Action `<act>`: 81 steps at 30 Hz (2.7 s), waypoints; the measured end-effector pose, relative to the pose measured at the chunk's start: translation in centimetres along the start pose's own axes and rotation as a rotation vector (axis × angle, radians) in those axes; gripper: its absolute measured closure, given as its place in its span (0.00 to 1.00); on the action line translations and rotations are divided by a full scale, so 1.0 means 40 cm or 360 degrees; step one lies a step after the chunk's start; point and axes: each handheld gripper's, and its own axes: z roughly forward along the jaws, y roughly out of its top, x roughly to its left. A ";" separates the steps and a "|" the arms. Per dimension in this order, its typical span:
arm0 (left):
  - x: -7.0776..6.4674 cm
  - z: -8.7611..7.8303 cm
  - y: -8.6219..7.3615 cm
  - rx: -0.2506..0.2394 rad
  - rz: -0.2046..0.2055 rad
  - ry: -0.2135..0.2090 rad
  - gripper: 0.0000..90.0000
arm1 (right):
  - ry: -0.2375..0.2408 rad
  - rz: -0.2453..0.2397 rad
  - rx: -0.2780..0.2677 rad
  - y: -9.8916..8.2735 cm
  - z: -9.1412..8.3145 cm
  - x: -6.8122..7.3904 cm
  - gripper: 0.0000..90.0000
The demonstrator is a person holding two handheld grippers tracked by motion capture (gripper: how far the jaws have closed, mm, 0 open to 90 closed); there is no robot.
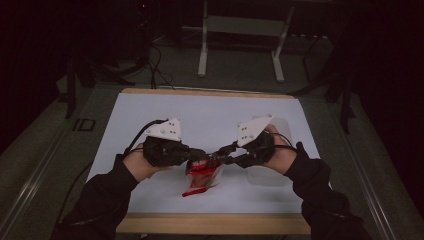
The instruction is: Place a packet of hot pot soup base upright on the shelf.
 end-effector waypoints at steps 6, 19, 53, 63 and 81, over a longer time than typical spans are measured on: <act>-0.003 0.007 0.000 0.0011 -0.0003 -0.0020 0.99 | 0.0045 -0.0049 0.0058 -0.004 0.008 -0.004 0.90; -0.019 -0.004 0.010 0.0017 0.0064 -0.0024 0.98 | 0.0104 -0.0097 0.0132 0.024 -0.006 0.010 1.00; -0.043 -0.117 -0.056 -0.0325 -0.0109 0.0313 0.02 | -0.0210 0.0058 0.0293 0.075 -0.204 -0.023 1.00; -0.070 -0.093 -0.163 -0.0317 -0.0165 0.0456 0.01 | -0.0319 0.0242 0.0305 0.036 -0.294 -0.029 1.00; -0.077 -0.077 -0.327 -0.0338 -0.0354 0.0514 0.00 | -0.0422 0.0372 0.0282 -0.103 -0.387 -0.008 1.00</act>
